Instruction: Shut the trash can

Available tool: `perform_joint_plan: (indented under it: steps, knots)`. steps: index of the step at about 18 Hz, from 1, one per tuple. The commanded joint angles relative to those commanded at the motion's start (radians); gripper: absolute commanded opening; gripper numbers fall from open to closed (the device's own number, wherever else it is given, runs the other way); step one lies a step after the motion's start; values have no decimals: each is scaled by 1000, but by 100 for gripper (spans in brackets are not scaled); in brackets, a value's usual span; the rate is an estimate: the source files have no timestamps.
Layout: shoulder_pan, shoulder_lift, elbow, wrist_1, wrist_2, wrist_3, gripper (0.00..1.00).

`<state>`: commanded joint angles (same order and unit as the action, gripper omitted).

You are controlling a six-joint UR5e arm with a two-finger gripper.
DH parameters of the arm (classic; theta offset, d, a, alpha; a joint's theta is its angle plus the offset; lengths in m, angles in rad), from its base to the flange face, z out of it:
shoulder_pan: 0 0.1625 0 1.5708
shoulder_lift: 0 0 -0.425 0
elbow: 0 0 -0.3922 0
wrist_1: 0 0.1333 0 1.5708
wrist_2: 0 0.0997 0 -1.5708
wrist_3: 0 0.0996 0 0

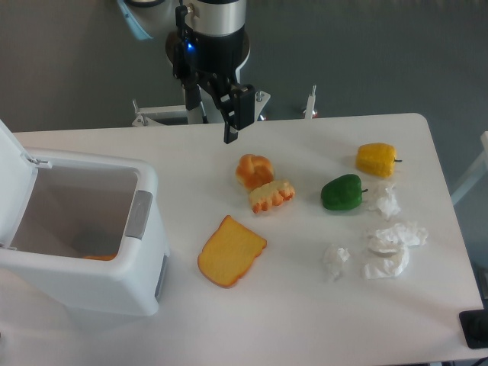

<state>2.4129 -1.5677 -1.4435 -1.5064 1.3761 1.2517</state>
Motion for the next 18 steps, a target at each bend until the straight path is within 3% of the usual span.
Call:
perform_joint_plan:
  steps: [12, 18]
  knots:
    - [14, 2, 8, 9, -49, -118, 100]
    - [14, 2, 8, 69, -88, -132, 100]
